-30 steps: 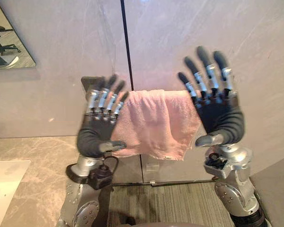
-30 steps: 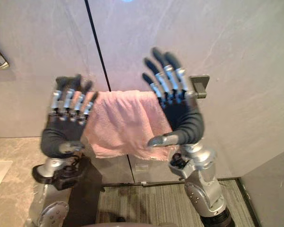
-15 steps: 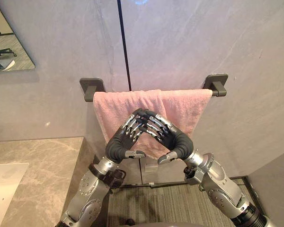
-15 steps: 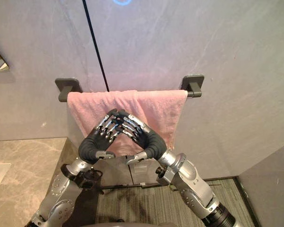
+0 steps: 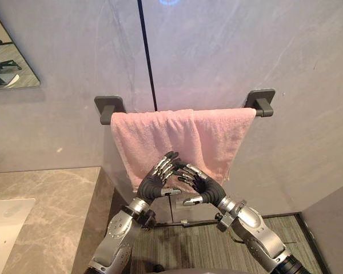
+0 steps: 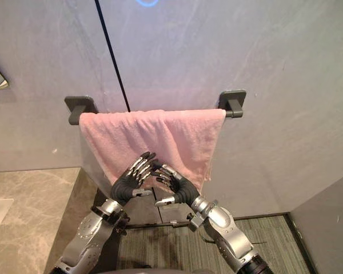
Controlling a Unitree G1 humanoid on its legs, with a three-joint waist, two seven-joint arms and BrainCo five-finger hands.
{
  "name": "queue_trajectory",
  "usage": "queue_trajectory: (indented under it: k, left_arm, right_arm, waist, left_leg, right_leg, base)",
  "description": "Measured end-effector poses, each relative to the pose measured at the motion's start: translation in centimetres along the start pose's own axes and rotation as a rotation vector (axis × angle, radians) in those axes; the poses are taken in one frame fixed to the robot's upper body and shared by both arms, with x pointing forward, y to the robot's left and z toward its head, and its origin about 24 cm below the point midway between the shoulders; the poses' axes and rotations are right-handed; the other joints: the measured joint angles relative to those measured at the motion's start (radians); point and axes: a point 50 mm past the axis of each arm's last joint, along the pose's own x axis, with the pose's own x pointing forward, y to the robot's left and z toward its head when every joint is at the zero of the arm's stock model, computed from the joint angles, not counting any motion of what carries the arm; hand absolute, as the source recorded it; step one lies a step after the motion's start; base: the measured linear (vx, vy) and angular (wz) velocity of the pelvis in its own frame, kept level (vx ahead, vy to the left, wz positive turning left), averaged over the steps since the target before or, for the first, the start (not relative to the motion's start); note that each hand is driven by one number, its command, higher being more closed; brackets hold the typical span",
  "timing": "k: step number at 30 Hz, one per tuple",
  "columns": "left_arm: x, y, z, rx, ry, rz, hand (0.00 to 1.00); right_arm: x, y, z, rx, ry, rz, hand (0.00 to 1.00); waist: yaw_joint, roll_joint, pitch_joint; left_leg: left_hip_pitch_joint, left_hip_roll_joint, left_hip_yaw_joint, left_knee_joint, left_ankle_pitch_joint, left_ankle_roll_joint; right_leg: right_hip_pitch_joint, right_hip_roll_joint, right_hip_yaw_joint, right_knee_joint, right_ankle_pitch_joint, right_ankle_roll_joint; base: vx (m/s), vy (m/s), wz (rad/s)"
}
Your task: Organize washtable
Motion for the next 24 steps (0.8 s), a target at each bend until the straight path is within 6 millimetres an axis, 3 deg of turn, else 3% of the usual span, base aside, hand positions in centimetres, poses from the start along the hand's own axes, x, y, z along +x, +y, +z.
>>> queue_trajectory:
  k: [11, 24]
  left_arm:
    - [-0.7, 3.1, -0.9, 0.111, 0.036, 0.245, 0.0]
    - [-3.6, 7.6, 0.9, 0.215, -0.024, 0.599, 0.0]
  right_arm:
    - [-0.9, -3.8, 0.5, -0.028, -0.049, -0.285, 0.0]
    - [-4.4, -7.6, 1.4, -0.022, -0.138, -0.631, 0.0]
  waist:
    - [-0.001, -0.001, -0.002]
    - [0.0, -0.014, -0.004]
  left_leg:
    - [-0.015, 0.002, 0.0, 0.006, 0.0, 0.0]
    - [-0.016, 0.0, -0.005, 0.005, 0.0, 0.0]
  right_leg:
    - [-0.011, 0.002, 0.003, -0.006, 0.001, 0.0]
    - [-0.01, 0.001, -0.004, -0.013, 0.002, 0.002]
  base:
    - [0.01, -0.003, 0.0]
    - [0.0, -0.002, 0.01]
